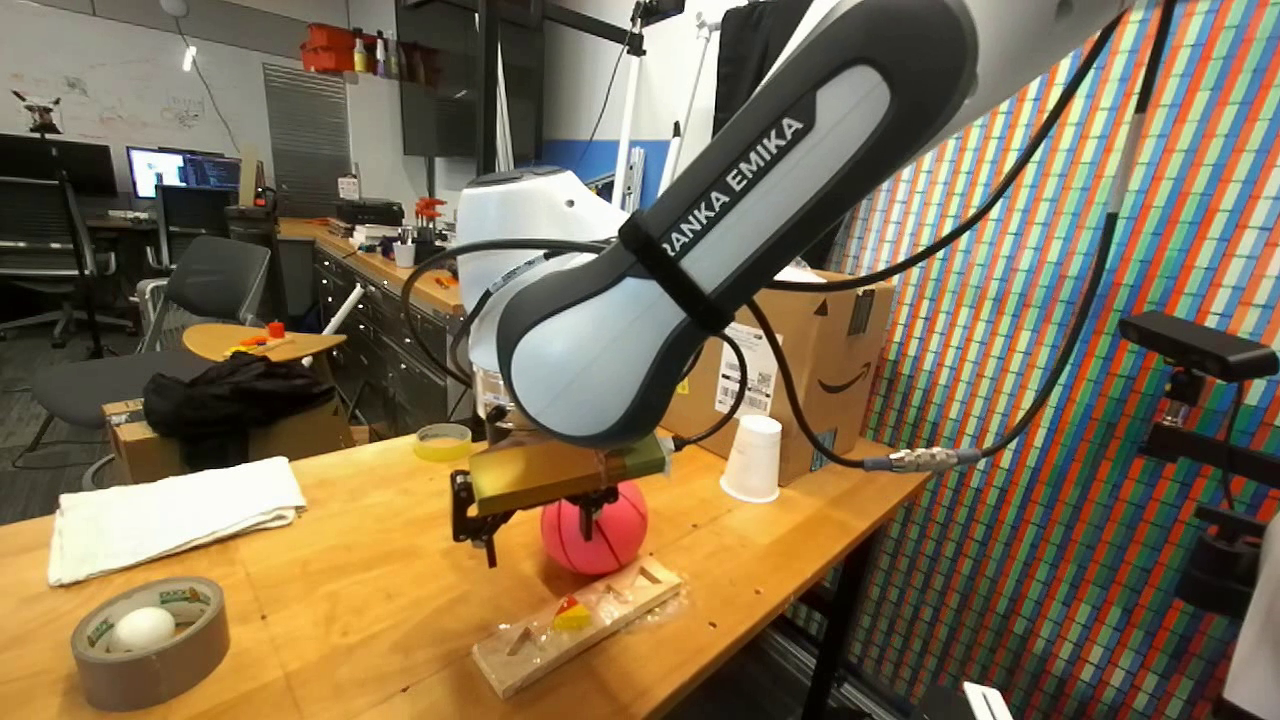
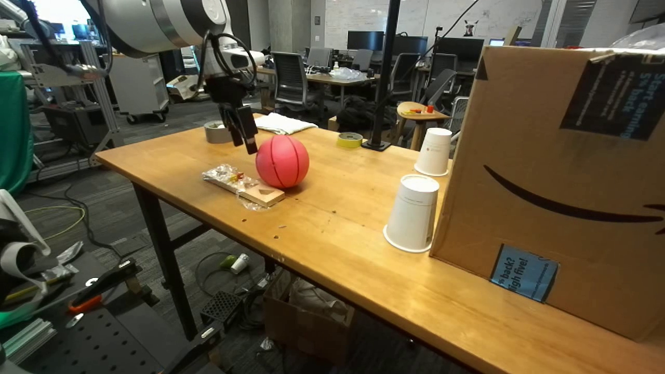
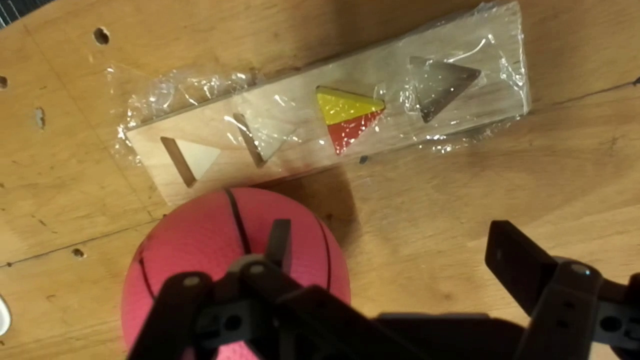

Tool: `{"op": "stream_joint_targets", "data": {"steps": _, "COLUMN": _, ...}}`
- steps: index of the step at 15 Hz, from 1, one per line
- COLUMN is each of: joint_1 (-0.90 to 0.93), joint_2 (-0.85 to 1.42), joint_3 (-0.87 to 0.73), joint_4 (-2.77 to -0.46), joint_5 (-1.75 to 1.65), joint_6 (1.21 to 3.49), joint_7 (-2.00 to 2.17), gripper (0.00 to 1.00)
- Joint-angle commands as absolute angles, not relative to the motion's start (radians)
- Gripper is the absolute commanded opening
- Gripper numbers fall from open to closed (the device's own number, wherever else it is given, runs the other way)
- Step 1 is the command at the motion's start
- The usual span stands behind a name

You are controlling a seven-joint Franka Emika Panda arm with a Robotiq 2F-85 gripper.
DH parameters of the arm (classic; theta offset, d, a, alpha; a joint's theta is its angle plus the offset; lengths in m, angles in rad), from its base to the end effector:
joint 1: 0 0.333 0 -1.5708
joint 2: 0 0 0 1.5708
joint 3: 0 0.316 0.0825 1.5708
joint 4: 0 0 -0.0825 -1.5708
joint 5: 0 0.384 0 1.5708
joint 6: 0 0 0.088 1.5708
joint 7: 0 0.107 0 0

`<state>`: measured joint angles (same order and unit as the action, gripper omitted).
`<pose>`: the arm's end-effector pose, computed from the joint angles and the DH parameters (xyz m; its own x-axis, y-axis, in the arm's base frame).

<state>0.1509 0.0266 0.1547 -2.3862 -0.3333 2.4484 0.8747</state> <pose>0.4768 0.1503 0.3116 0.9402 -0.2953 0.1699 -0.3185 -0.9389 0.1306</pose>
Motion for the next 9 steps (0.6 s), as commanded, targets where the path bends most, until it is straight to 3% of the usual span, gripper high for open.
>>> {"op": "stream_joint_targets", "data": {"steps": 1, "joint_1": 0.145, "joint_2": 0.074, "joint_3": 0.136, "joint_4": -2.354, "joint_5": -0.357, "joint_6": 2.522, "joint_7": 0.882, "gripper": 1.0}}
{"op": "stream_joint_targets", "data": {"steps": 9, "joint_1": 0.187, "joint_2": 0.197, "joint_3": 0.071, "joint_4": -2.239, "joint_5": -0.572, "joint_6": 2.659, "joint_7": 0.913, "gripper": 1.0}}
